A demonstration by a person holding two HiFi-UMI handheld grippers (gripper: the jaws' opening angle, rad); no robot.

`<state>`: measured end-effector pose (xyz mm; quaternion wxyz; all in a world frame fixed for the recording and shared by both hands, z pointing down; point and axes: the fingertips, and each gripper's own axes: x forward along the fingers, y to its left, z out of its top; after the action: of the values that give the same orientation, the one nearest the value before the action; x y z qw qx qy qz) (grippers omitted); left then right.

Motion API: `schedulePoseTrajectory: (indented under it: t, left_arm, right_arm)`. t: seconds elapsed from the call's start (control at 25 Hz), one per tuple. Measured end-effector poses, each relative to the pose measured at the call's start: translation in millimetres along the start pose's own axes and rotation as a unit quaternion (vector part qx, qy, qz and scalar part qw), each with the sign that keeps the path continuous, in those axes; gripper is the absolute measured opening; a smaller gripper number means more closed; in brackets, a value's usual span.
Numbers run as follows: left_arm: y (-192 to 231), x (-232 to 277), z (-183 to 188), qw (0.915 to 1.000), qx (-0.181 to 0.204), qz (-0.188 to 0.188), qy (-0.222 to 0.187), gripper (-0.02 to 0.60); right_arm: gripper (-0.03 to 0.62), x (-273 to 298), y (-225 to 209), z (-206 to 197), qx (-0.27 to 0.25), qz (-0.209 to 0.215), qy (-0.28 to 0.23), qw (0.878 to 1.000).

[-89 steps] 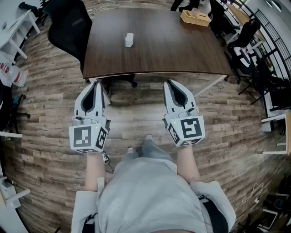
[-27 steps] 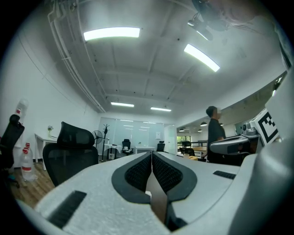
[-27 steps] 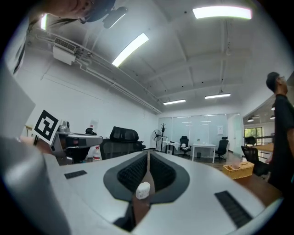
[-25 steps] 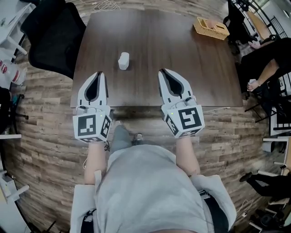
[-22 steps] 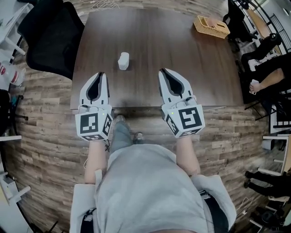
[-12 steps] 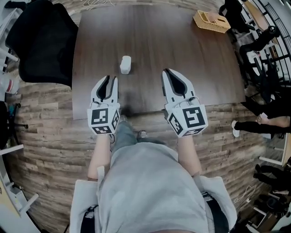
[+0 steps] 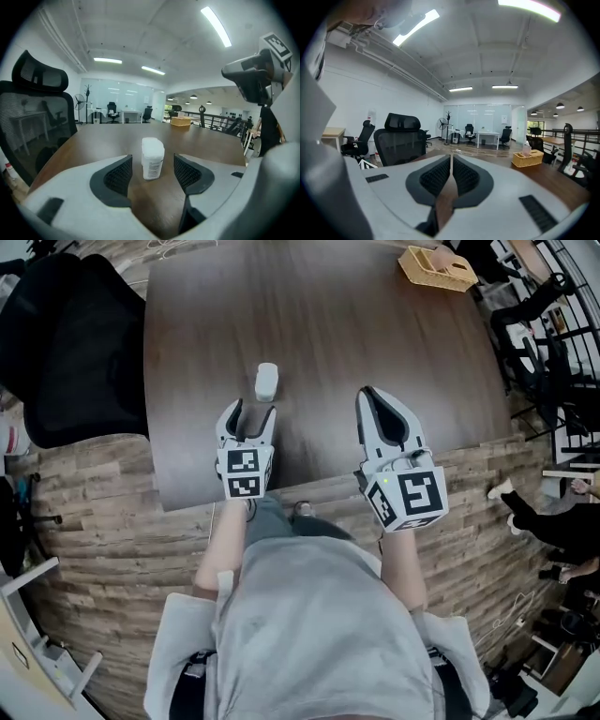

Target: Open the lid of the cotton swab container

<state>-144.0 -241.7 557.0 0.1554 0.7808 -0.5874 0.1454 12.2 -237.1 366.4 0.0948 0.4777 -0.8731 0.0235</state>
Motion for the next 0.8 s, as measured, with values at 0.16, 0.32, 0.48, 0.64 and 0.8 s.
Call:
schedulePoseTrajectory:
  t: [0.16, 0.32, 0.48, 0.64, 0.8]
  left_arm:
    - [0, 26, -11, 0.9997, 0.011, -0.013, 0.019, 0.261]
    - [-1, 46, -18, 0.9992, 0.012, -0.023, 0.032, 0.264]
    - [-2, 60, -26, 0.9986, 0.013, -0.03, 0.042, 0.262]
    - [-3, 67, -31, 0.9976, 0.021, -0.026, 0.06, 0.262]
    - [-1, 67, -30, 0.9975, 0.03, -0.022, 0.061, 0.196]
  right_arm:
    - [0.02, 1, -10, -5, -0.001, -0.026, 0.014, 1.0]
    - [0.02, 1, -21, -10, -0.002, -0.048, 0.026, 0.998]
    - [0.02, 4, -27, -15, -0.001, -0.065, 0.034, 0.997]
    - [0.02, 6, -31, -16, -0.002, -0.074, 0.042, 0.996]
    - [0.02, 6, -33, -18, -0.001, -0.081, 0.045, 0.996]
